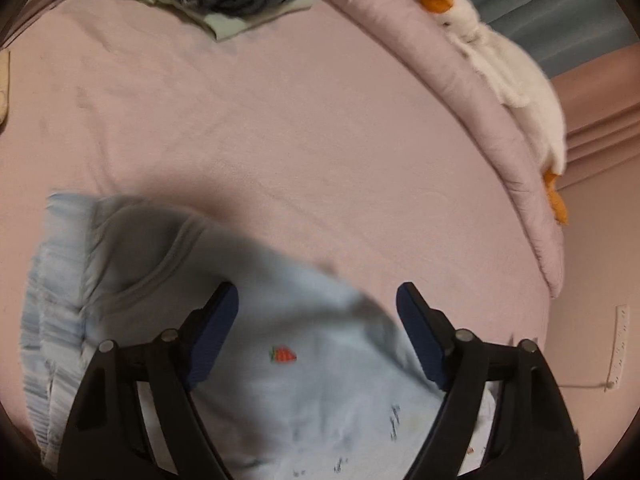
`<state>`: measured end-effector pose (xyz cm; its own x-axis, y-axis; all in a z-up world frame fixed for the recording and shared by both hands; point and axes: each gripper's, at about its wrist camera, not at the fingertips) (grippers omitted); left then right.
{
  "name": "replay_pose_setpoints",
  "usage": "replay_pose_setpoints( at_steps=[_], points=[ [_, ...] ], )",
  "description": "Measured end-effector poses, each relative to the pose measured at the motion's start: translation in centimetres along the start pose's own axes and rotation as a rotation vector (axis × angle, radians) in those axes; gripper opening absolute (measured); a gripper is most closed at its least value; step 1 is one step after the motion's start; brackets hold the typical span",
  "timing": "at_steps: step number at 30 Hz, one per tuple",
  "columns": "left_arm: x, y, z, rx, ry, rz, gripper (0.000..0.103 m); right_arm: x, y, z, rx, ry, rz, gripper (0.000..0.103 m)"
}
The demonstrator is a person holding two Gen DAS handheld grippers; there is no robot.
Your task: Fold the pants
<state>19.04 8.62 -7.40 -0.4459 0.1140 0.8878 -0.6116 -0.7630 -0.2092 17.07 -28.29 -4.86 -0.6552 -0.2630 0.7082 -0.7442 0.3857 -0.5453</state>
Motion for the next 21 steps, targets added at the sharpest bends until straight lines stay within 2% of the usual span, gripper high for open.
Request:
replay_pose_setpoints(
  at_steps=[2, 4, 5, 6, 7, 10, 13, 15, 17, 19, 21],
  points=[
    [-1.3, -0.8, -0.5, 0.048, -0.026, -0.055, 0.073, 0.1, -0.2, 0.4, -0.001, -0.021, -0.001, 0.006],
    [-2.1, -1.4, -1.4, 0.106, -0.012, -0.084, 0.065, 0.3, -0.4, 0.8, 0.007, -0.053, 0.003, 0.006],
    [-2.2, -1.6, -1.6, 0.111, -0.023, -0.085, 0.045, 0.5, -0.2, 1.1, 0.008, -0.062, 0.005, 0.006],
    [-2.2, -1.7, -1.8, 0.092, -0.057, -0.08, 0.012, 0.4, -0.2, 1.2, 0.007, -0.069, 0.002, 0.006],
    [-2.1, -1.7, -2.0, 0.069, -0.077, -0.077, 0.01, 0.0, -0.4, 0.9, 0.003, -0.07, -0.005, 0.006],
    [0.3, -0.8, -2.9, 0.039, 0.026, -0.047, 0.007, -0.1, -0.7, 0.5, 0.025, -0.064, 0.005, 0.006],
    [7.0, 1.5, -3.4, -0.062, 0.162, 0.077, 0.007, 2.6, -1.0, 0.4, 0.037, -0.067, 0.05, 0.006],
    [11.8, 4.5, -4.5, -0.141, 0.265, 0.141, 0.007, 5.2, -0.9, 0.7, 0.038, -0.089, 0.093, 0.006],
    [14.5, 7.6, -6.2, -0.18, 0.331, 0.14, 0.007, 7.9, -0.2, 1.4, 0.037, -0.074, 0.127, 0.006],
    [15.5, 11.1, -8.2, -0.225, 0.329, 0.11, 0.007, 9.8, 1.3, 2.7, 0.023, -0.053, 0.137, 0.006],
    [14.9, 14.1, -10.3, -0.254, 0.283, 0.059, 0.007, 10.2, 3.7, 4.3, 0.007, -0.01, 0.102, 0.007]
  ],
)
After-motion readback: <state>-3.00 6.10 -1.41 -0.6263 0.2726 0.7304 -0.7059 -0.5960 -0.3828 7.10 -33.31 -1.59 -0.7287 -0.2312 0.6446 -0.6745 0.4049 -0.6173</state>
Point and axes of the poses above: each gripper's, at about its wrist camera, not at the fingertips, and x roughly against the way its jaws point, z to its right, y to its underside, and after that the axes turned 4 degrees about -y, right-handed
